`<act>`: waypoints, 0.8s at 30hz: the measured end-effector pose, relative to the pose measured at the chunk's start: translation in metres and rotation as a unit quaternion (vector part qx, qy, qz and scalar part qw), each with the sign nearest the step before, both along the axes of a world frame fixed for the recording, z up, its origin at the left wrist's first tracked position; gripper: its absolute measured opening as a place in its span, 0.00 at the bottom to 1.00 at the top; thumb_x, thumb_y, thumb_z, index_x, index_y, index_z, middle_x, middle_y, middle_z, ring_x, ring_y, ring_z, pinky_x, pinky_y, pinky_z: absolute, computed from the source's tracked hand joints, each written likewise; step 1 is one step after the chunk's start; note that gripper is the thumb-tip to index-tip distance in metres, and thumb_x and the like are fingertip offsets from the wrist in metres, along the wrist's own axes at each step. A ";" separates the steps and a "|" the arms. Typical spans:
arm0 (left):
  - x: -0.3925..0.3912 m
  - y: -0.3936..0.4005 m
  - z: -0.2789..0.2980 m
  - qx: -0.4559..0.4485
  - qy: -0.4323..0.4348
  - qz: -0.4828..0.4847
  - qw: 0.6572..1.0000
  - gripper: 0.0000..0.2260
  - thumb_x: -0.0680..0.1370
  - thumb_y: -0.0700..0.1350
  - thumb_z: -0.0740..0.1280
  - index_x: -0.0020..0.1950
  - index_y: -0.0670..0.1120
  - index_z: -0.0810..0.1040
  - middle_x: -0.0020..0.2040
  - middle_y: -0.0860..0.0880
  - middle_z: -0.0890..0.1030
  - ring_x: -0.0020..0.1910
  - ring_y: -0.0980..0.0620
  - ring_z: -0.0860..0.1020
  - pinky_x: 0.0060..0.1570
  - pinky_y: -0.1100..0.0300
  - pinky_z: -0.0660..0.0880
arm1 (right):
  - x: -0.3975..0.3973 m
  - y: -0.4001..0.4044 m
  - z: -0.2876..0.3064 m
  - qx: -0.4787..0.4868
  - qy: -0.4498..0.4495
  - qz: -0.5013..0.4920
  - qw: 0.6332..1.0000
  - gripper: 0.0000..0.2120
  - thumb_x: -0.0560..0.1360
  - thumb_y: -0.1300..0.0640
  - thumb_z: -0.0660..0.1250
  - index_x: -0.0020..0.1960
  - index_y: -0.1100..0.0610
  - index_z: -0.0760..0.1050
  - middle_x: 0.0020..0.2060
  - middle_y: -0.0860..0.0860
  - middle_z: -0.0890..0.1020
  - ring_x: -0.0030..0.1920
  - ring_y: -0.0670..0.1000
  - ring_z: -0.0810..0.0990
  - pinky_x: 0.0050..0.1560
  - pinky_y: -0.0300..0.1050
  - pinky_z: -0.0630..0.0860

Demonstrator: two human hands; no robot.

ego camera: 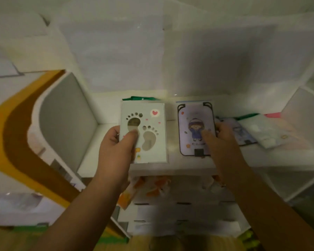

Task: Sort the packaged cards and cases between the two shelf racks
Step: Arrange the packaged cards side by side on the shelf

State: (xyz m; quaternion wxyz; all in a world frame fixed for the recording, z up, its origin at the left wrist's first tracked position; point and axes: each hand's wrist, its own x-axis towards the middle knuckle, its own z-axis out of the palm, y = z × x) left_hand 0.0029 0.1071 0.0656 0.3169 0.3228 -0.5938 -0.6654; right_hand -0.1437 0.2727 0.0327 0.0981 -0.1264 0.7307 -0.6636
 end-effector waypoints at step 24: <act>0.337 -0.114 -0.015 0.008 0.030 0.094 0.995 0.05 0.78 0.38 0.64 0.54 0.42 0.76 0.45 0.45 0.85 0.39 0.46 0.84 0.30 0.55 0.78 | 0.312 -0.137 0.010 -0.015 -0.051 0.174 0.983 0.06 0.81 0.57 0.64 0.56 0.54 0.70 0.48 0.54 0.83 0.39 0.47 0.86 0.33 0.40 0.81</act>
